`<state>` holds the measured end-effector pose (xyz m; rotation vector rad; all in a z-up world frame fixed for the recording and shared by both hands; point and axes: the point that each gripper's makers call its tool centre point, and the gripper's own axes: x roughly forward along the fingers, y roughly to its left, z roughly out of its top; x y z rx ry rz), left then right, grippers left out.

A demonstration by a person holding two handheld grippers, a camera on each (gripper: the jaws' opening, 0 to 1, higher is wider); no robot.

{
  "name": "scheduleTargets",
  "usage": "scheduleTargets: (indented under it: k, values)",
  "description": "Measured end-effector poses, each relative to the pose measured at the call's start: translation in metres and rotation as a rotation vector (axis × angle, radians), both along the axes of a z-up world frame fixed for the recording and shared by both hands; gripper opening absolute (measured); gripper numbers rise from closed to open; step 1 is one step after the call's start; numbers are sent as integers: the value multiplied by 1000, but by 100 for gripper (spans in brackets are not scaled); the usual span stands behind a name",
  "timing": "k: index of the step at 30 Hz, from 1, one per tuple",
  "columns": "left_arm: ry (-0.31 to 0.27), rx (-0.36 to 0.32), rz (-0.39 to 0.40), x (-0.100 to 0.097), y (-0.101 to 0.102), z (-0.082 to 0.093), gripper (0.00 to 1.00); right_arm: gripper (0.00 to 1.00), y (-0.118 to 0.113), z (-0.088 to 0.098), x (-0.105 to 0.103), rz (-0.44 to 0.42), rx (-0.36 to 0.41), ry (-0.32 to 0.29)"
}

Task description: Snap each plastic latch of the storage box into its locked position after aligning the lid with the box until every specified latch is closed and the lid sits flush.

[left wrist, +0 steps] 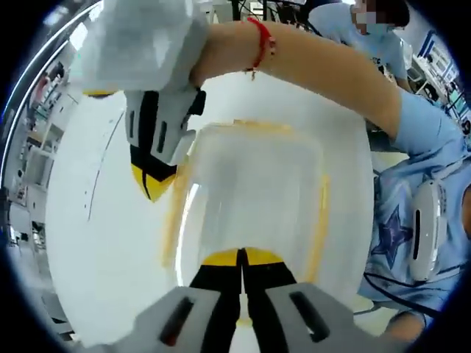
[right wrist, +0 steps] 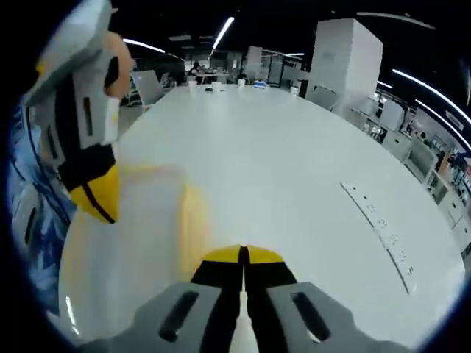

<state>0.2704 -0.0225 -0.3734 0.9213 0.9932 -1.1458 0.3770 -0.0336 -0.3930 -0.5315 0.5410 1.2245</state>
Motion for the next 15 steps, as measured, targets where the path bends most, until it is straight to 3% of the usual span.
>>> scheduleTargets:
  k: [1, 2, 5, 12, 15]
  values:
    - [-10, 3, -4, 0, 0, 0, 0, 0, 0, -3, 1, 1, 0, 9]
    - [-44, 30, -9, 0, -1, 0, 0, 0, 6, -11, -5, 38, 42, 104]
    - [-59, 54, -11, 1, -1, 0, 0, 0, 7, -13, -11, 112, 43, 156]
    - [-47, 41, 22, 7, 1, 1, 0, 0, 10, -18, -13, 246, 45, 243]
    - [-60, 47, 26, 7, 0, 0, 0, 0, 12, -18, -11, 296, 56, 247]
